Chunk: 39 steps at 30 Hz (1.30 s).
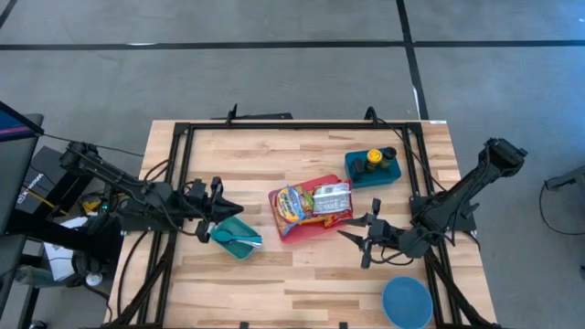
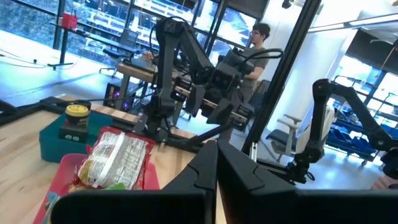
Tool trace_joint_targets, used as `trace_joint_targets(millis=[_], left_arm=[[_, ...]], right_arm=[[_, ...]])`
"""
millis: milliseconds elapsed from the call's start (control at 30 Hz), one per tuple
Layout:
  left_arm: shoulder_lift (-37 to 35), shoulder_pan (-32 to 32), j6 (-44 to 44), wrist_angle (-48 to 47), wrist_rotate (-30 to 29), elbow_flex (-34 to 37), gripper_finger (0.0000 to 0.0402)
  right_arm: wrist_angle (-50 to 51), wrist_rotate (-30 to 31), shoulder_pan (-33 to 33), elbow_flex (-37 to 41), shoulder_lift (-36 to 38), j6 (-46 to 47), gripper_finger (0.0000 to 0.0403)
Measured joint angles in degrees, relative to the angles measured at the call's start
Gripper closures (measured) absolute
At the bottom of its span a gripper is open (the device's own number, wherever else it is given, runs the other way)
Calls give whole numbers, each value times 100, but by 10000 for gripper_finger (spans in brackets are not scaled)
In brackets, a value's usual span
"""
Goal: Pick & Place Food Item
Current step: Return to Home Position
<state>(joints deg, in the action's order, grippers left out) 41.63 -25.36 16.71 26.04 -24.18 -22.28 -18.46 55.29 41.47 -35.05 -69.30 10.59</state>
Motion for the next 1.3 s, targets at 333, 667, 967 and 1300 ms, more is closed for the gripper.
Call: trace_joint_targets(millis=[333, 667, 967, 1300], left_arm=[[0, 0, 20, 42, 0, 0, 401], [0, -7, -473, -108, 1079, 0, 401], [-31, -7, -732, -316, 1432, 0, 401], [-761, -7, -784, -895, 1370, 0, 401]], right_arm=[[-8, -774, -241, 0, 0, 4, 395], [-112, -2623, -571, 0, -2, -220, 400], [-1205, -3453, -778, 2, -131, -1281, 402], [-1232, -3598, -1347, 2, -63, -1421, 402]])
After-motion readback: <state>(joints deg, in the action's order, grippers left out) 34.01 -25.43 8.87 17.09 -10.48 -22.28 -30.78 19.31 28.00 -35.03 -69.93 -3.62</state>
